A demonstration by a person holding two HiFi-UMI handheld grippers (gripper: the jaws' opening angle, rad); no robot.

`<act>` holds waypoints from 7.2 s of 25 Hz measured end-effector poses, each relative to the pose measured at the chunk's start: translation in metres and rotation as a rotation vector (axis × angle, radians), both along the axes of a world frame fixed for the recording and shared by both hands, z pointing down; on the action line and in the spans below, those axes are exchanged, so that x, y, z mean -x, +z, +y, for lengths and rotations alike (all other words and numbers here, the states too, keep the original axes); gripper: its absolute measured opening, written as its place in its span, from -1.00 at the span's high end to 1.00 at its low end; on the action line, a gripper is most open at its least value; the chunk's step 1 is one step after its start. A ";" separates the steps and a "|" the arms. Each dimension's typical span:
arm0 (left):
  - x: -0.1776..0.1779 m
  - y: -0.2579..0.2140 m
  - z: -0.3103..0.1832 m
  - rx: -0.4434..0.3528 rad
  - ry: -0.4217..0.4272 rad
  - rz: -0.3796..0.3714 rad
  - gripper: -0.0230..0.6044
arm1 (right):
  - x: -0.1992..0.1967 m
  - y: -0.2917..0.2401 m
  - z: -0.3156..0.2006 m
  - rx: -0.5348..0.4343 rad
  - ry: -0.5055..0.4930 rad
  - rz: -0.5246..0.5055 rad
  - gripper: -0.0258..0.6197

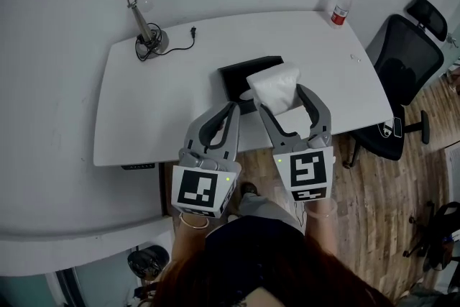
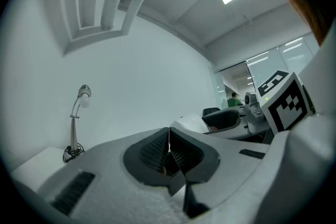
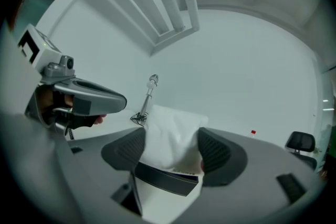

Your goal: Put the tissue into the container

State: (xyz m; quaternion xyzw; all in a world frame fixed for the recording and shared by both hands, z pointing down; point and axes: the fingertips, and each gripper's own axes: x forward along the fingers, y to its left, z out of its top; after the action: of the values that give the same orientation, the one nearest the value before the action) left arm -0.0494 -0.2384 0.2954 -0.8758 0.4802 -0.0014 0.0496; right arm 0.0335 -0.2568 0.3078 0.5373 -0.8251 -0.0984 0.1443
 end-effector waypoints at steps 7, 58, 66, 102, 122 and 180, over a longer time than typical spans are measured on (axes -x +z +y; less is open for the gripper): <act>0.000 0.007 -0.024 0.030 -0.012 0.008 0.84 | 0.003 0.012 -0.027 0.037 -0.011 -0.003 -0.12; 0.013 0.066 -0.115 0.186 -0.062 0.007 0.84 | 0.017 0.104 -0.118 0.308 -0.052 0.030 -0.12; 0.010 0.074 -0.118 0.197 -0.058 0.000 0.84 | 0.017 0.115 -0.120 0.348 -0.046 0.026 -0.12; 0.008 0.086 -0.135 0.233 -0.078 -0.010 0.84 | 0.010 0.152 -0.135 0.517 -0.010 0.132 -0.01; 0.021 0.061 -0.106 0.178 -0.109 -0.014 0.84 | 0.011 0.121 -0.110 0.431 0.001 -0.020 0.03; 0.063 0.005 0.103 0.027 -0.067 -0.009 0.84 | 0.038 0.009 0.098 0.077 0.077 -0.137 0.86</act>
State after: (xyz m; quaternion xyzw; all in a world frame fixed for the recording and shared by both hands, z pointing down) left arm -0.1128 -0.1356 0.3003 -0.8599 0.5088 -0.0137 0.0398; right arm -0.0044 -0.1588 0.3172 0.5681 -0.8150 -0.0242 0.1117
